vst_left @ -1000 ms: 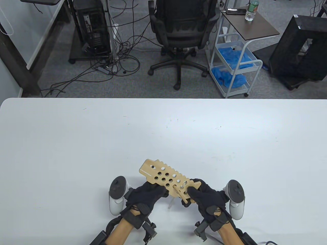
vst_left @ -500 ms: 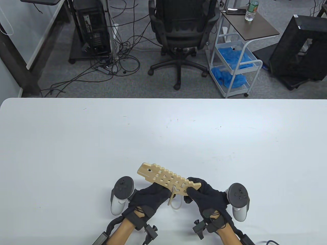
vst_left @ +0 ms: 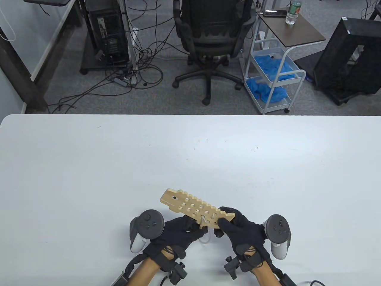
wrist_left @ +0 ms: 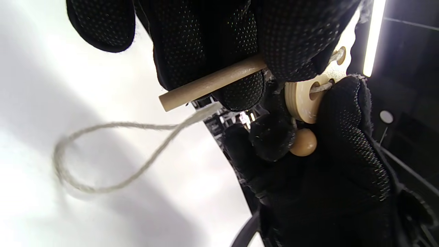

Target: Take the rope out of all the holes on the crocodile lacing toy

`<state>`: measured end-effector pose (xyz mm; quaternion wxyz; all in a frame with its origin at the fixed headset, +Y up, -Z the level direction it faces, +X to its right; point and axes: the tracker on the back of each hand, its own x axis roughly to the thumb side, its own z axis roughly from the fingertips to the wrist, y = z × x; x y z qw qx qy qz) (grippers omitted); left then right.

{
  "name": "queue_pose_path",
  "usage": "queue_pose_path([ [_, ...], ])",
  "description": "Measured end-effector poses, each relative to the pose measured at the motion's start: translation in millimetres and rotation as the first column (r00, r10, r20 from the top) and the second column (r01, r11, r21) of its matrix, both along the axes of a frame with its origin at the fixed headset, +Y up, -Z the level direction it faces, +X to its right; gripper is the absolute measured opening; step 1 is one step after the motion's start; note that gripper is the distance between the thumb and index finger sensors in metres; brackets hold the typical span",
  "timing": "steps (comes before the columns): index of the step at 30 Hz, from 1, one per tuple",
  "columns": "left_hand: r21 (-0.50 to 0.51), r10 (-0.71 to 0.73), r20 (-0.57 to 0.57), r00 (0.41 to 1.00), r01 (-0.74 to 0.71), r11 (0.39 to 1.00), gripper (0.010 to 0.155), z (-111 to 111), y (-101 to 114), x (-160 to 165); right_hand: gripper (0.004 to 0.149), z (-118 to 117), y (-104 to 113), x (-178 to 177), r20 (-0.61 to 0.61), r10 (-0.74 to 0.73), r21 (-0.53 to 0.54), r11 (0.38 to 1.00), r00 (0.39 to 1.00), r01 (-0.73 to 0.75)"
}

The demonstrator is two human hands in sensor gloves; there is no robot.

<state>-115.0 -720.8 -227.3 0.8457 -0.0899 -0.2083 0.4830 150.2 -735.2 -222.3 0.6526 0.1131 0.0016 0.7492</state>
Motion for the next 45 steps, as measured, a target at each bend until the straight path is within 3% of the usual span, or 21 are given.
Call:
queue_pose_path([
  [6, 0.113, -0.153, -0.082, 0.985, 0.162, 0.980, 0.057, 1, 8, -5, 0.046, -3, -9, 6, 0.075, -0.037, -0.094, 0.995, 0.996, 0.044],
  [19, 0.142, -0.209, -0.213, 0.954, 0.242, 0.960, 0.056, -9, 14, -31, 0.047, -17, -35, 38, 0.271, -0.156, -0.288, 0.928, 0.950, 0.235],
  [28, 0.225, -0.215, -0.387, 0.897, 0.317, 0.921, 0.048, -14, 21, -56, 0.048, -20, -41, 59, 0.380, -0.140, -0.299, 0.917, 0.914, 0.265],
  [45, 0.193, -0.218, -0.493, 0.842, 0.351, 0.916, 0.047, -21, 24, -81, 0.048, -23, -45, 72, 0.438, -0.104, -0.295, 0.922, 0.893, 0.252],
])
